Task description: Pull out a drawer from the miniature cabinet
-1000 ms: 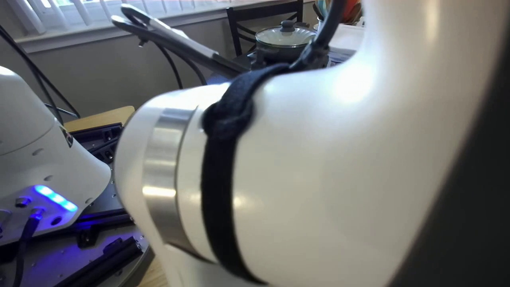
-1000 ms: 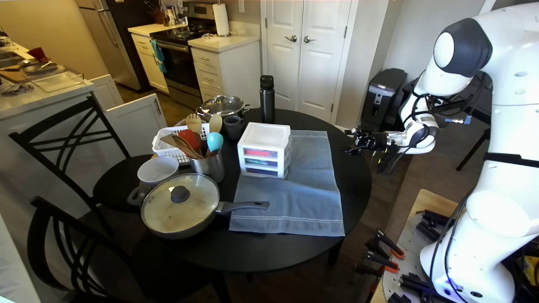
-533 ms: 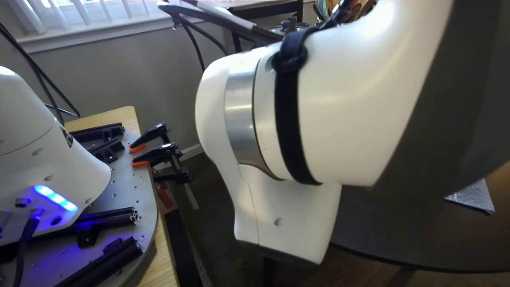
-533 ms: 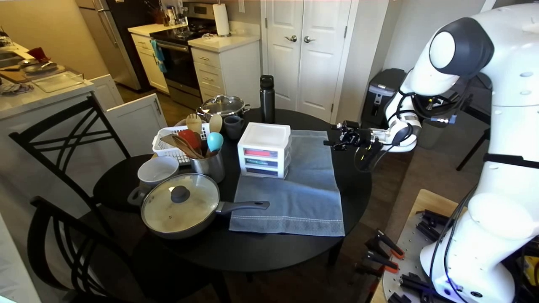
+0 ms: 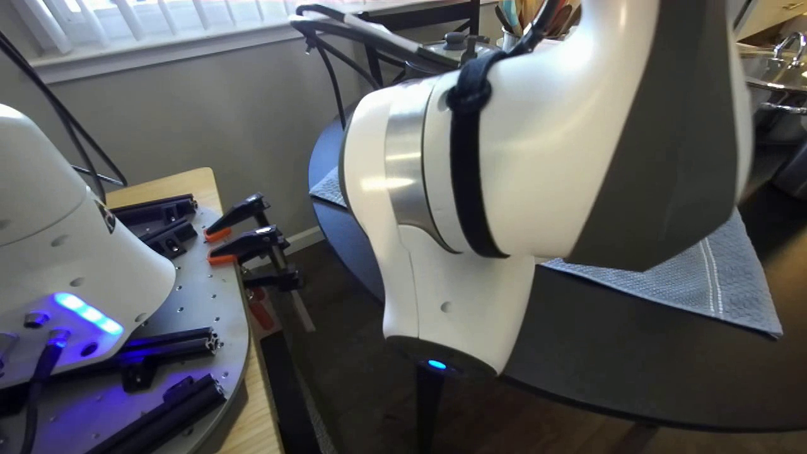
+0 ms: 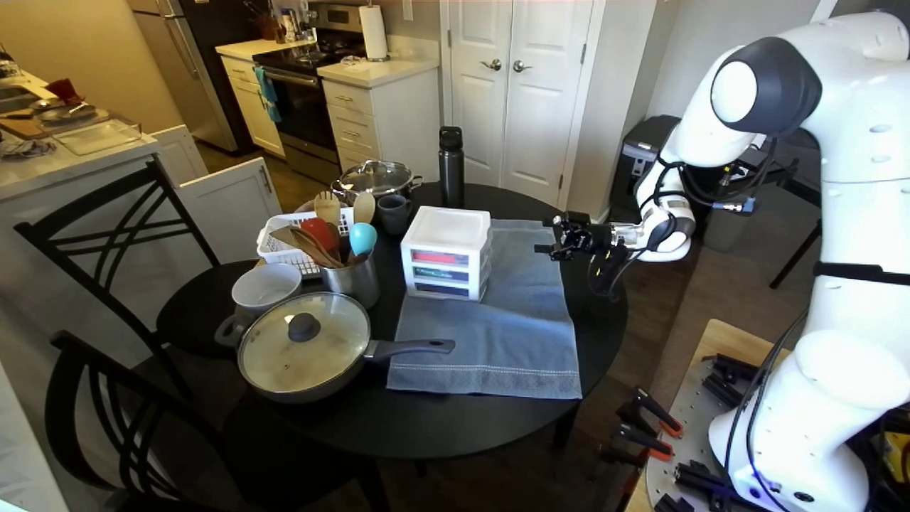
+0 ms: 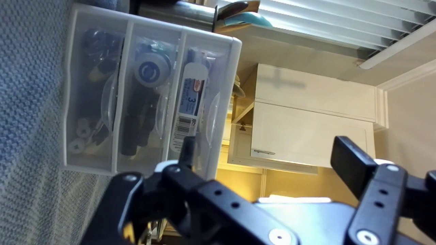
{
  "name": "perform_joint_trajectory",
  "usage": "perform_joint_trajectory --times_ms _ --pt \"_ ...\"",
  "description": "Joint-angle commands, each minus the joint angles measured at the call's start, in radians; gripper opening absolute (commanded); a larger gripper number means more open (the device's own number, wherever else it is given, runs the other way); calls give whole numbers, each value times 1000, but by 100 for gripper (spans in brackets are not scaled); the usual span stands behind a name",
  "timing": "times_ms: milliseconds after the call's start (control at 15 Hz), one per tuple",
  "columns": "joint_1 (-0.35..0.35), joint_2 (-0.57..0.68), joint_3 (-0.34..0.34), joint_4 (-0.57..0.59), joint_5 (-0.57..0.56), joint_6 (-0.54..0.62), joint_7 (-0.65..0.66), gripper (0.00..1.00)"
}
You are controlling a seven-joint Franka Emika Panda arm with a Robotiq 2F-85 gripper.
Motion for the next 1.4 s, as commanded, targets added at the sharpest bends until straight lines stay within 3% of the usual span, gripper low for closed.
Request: perform_joint_trajectory --times_ms 0,1333 --pt "11 50 15 52 36 9 28 100" --pt "13 62 12 66 17 0 2 100"
